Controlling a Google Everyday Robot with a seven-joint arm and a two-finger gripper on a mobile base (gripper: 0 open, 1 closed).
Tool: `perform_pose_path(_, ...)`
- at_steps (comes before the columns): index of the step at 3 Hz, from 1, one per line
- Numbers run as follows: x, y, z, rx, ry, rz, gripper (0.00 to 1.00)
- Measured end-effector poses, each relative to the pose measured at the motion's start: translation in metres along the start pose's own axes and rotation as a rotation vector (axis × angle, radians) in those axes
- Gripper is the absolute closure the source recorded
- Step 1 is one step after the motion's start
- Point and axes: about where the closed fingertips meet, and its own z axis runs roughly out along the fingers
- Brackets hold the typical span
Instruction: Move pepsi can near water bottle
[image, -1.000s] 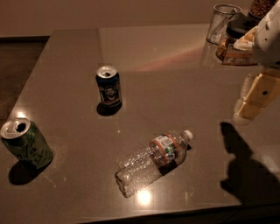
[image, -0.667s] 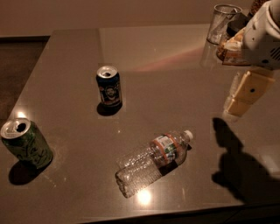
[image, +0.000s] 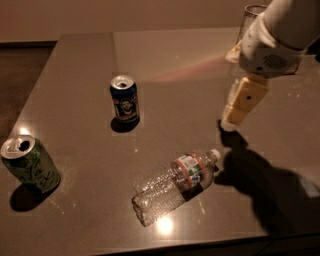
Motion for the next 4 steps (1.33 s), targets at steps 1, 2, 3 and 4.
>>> perform_pose_path(1, -0.03, -0.01, 0.03, -0.054, -0.067, -0.009, 0.0)
perform_pose_path(2, -0.087, 0.002, 0.07, -0.147, -0.186, -0.062, 0.0)
perform_pose_path(3, -0.124, 0.014, 0.089, -0.198, -0.261, -0.102, 0.0)
perform_pose_path(4, -0.164, 0.02, 0.108, -0.24, -0.321, -0.15, 0.0)
